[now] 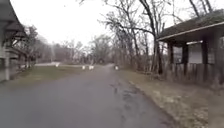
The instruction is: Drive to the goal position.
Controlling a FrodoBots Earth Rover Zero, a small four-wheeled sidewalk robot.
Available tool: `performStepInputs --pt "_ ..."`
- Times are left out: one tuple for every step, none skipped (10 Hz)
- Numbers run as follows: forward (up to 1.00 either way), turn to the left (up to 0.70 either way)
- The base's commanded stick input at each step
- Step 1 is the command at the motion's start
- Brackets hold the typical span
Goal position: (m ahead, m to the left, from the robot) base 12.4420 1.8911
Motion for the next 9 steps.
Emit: performStepInputs --pt "1.00 0.12" --pt "1.00 0.24" --pt "1.00 0.37" --pt "1.00 0.00" --pt "1.00 0.00" --pt "1.00 0.00" --pt "1.00 0.00" --pt "1.00 0.00" --pt "1.00 0.00"
